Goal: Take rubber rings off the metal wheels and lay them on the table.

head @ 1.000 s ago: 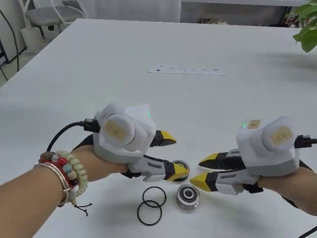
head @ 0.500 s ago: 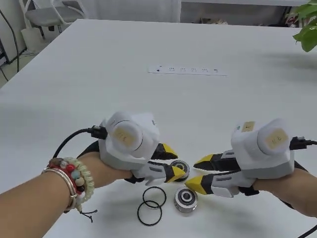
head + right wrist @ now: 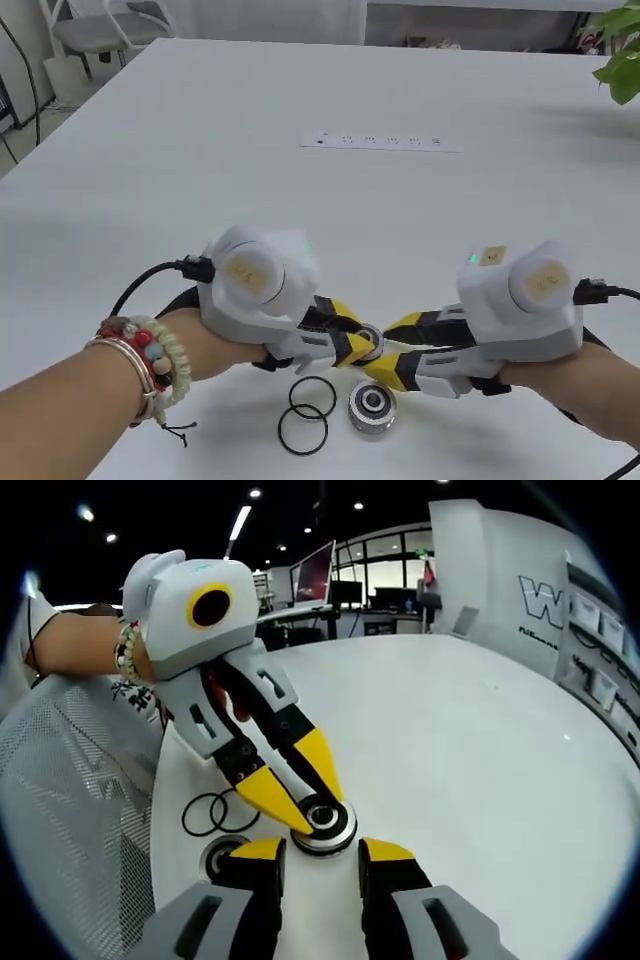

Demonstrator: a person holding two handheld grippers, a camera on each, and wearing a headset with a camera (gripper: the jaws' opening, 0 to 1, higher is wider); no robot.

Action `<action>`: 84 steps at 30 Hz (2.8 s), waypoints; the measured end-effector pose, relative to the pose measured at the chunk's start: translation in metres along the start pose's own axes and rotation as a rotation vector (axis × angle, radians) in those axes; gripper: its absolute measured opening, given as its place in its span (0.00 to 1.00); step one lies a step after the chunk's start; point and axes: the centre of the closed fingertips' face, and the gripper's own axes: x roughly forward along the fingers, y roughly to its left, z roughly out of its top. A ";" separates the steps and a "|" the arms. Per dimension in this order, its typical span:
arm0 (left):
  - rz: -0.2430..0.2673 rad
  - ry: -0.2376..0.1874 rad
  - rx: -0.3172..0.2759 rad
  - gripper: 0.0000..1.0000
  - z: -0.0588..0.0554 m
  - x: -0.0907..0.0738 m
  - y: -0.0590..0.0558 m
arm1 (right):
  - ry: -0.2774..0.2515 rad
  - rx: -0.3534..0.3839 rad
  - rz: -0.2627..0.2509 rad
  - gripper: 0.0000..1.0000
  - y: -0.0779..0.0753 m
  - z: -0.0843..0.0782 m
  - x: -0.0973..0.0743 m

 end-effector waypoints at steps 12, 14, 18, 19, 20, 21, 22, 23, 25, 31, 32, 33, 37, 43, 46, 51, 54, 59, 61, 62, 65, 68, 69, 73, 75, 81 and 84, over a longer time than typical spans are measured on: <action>0.000 -0.088 -0.025 0.09 0.000 -0.001 -0.001 | 0.005 0.025 0.003 0.19 -0.001 -0.003 0.001; -0.002 -0.100 -0.030 0.09 0.000 -0.002 -0.001 | 0.006 0.022 0.006 0.19 -0.001 -0.003 0.001; -0.002 -0.107 -0.035 0.09 0.002 -0.001 -0.001 | 0.009 0.010 0.007 0.18 -0.001 -0.004 0.001; -0.001 -0.105 -0.033 0.09 0.002 -0.001 -0.002 | 0.012 0.003 0.008 0.18 -0.001 -0.004 0.001; 0.000 -0.105 -0.033 0.08 0.002 -0.001 -0.002 | 0.015 -0.003 0.009 0.18 -0.001 -0.004 0.000; 0.000 -0.105 -0.034 0.08 0.002 -0.001 -0.002 | 0.015 -0.003 0.009 0.17 -0.001 -0.004 0.000; 0.001 -0.104 -0.035 0.08 0.002 -0.001 -0.002 | 0.015 -0.004 0.009 0.17 -0.001 -0.004 0.000; 0.001 -0.104 -0.035 0.08 0.002 -0.001 -0.002 | 0.015 -0.004 0.009 0.17 -0.001 -0.004 0.000; 0.004 -0.101 -0.036 0.08 0.002 -0.001 -0.002 | 0.014 -0.001 0.011 0.17 -0.001 -0.004 0.000; 0.008 -0.093 -0.035 0.08 0.002 -0.001 -0.001 | 0.027 -0.006 0.024 0.12 -0.001 -0.007 -0.003; 0.008 -0.093 -0.035 0.08 0.002 -0.001 -0.002 | 0.028 -0.011 0.024 0.12 -0.001 -0.006 -0.003; 0.009 -0.092 -0.036 0.08 0.002 -0.001 -0.002 | 0.035 -0.016 0.024 0.11 0.000 -0.007 -0.003; 0.013 -0.092 -0.045 0.08 0.002 0.000 -0.001 | 0.038 -0.020 0.022 0.10 -0.001 -0.007 -0.003; 0.012 -0.094 -0.043 0.08 0.002 0.000 -0.001 | 0.042 -0.017 0.007 0.12 -0.001 -0.006 -0.003; 0.013 -0.097 -0.044 0.09 0.002 0.000 0.000 | 0.038 -0.010 -0.013 0.17 -0.004 -0.006 -0.003; 0.014 -0.101 -0.045 0.09 0.002 0.000 0.000 | 0.020 0.024 -0.003 0.25 -0.002 -0.004 -0.001; 0.013 -0.103 -0.044 0.09 0.002 0.000 0.000 | 0.027 -0.002 -0.009 0.26 0.000 -0.001 0.003; 0.012 -0.103 -0.043 0.09 0.002 0.000 0.000 | 0.020 -0.007 -0.020 0.24 -0.001 0.001 0.005; 0.011 -0.104 -0.043 0.09 0.002 0.000 0.000 | 0.014 -0.001 -0.017 0.24 -0.001 0.002 0.004; 0.011 -0.104 -0.042 0.09 0.002 0.000 0.000 | 0.012 -0.003 -0.018 0.23 -0.001 0.002 0.003; 0.010 -0.105 -0.042 0.09 0.002 0.000 0.000 | 0.014 -0.003 -0.013 0.22 -0.001 0.003 0.002; 0.010 -0.105 -0.042 0.09 0.002 0.000 0.000 | 0.017 -0.010 -0.011 0.21 -0.001 0.002 0.001; 0.009 -0.105 -0.042 0.09 0.002 0.000 0.000 | 0.018 -0.010 -0.011 0.21 -0.001 0.001 0.000; 0.009 -0.106 -0.042 0.09 0.002 0.000 0.000 | 0.023 -0.009 -0.008 0.20 -0.001 0.000 -0.001; 0.009 -0.105 -0.042 0.09 0.002 0.000 0.000 | 0.026 -0.008 -0.006 0.18 -0.001 0.000 -0.001; 0.012 -0.107 -0.046 0.09 0.002 0.000 0.000 | 0.034 -0.002 0.000 0.13 -0.001 -0.004 -0.005; 0.012 -0.108 -0.048 0.09 0.002 0.000 0.000 | 0.033 -0.004 -0.002 0.13 0.000 -0.004 -0.005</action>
